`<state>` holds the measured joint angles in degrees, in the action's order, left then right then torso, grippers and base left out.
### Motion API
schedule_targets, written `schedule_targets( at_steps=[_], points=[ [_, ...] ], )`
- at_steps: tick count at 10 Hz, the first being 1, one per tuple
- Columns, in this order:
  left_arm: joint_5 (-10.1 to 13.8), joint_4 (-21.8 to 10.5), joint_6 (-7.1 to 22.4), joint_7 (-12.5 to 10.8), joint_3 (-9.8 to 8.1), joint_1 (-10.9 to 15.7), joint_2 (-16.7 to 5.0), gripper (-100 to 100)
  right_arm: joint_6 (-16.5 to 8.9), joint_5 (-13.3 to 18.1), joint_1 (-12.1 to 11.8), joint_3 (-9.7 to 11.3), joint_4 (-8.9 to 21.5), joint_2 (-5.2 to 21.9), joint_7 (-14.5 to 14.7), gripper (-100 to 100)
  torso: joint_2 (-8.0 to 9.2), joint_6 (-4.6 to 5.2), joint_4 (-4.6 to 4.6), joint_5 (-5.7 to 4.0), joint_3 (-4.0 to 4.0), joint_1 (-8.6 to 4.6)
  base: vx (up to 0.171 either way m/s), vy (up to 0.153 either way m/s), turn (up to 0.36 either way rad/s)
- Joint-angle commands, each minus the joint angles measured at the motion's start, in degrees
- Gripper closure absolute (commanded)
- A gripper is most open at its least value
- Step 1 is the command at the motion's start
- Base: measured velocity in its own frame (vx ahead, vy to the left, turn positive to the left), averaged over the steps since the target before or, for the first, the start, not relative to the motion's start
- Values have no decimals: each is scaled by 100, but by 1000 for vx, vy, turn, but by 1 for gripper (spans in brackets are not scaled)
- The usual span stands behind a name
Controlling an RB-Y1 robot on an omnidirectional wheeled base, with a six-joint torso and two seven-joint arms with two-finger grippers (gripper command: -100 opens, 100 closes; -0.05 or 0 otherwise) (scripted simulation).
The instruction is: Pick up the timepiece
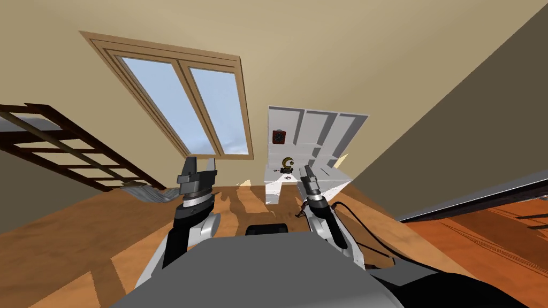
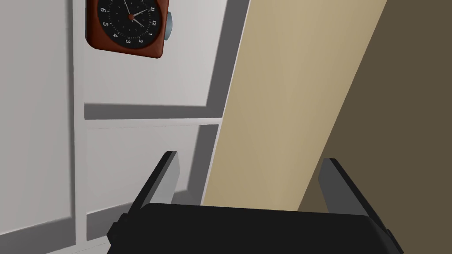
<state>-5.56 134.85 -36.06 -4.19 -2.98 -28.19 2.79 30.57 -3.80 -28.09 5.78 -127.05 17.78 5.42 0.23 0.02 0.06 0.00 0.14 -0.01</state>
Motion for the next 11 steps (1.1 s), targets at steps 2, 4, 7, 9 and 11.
schedule_targets(
  at_steps=[2,4,7,9,11],
  points=[
    [0,0,0,0,0,1,0,0,-108,44,34,51,158,330,175,-100,2,-3,0,0,0,0,-64,17,171],
    [0,0,0,0,0,1,0,0,-288,160,35,203,436,751,521,-100,2,-3,0,0,1,2,-82,35,314],
    [0,0,0,0,0,1,0,0,-387,224,34,287,587,1170,719,-100,6,-2,1,2,3,9,-66,38,160],
    [0,0,0,0,0,0,0,0,-493,292,30,378,743,1455,912,-100,-4,-2,-1,0,-3,1,-36,23,185],
    [0,0,0,0,0,0,0,0,-605,363,25,473,906,1739,1109,-100,-9,-2,-2,-1,-5,-2,-31,24,203]
  ],
)
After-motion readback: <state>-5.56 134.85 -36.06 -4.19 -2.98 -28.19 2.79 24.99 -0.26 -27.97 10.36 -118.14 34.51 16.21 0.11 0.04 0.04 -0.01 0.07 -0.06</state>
